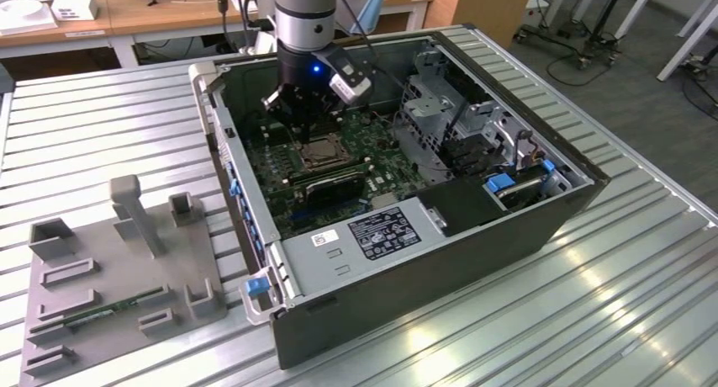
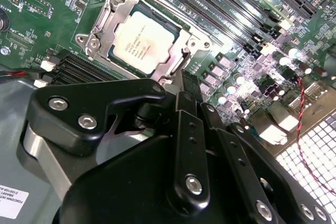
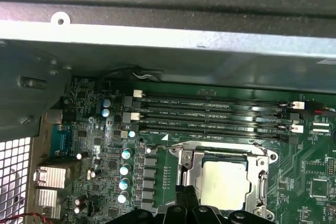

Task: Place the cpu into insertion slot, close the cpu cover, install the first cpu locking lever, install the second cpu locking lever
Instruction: 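Install the first cpu locking lever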

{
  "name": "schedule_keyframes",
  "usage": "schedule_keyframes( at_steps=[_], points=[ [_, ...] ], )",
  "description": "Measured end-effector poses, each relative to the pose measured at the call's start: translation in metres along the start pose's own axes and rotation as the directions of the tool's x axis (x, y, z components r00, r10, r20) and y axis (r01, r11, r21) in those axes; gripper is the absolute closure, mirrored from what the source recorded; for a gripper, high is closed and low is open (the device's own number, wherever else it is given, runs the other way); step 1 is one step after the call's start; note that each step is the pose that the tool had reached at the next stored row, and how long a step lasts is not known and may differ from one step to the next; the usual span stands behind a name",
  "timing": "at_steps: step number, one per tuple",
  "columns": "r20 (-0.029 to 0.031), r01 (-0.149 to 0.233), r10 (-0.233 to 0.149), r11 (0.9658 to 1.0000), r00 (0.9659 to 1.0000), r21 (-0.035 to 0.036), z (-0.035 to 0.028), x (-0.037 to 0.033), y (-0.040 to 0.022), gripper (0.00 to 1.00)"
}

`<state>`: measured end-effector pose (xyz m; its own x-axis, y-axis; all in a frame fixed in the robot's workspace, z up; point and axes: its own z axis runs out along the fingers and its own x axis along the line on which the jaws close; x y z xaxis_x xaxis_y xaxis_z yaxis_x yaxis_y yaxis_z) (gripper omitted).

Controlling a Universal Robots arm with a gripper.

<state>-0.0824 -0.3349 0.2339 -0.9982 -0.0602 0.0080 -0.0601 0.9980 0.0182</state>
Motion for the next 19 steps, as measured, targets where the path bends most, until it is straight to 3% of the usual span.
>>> schedule_keyframes(
  at_steps=[13, 19],
  points=[
    [0.0, 0.0, 0.0, 1.0, 1.0, 0.0001, -0.0004, 0.0026, 0.0001, 0.89],
    [0.0029, 0.0, 0.0, 1.0, 1.0, 0.0003, -0.0003, 0.0049, 0.0003, 0.89]
  ],
)
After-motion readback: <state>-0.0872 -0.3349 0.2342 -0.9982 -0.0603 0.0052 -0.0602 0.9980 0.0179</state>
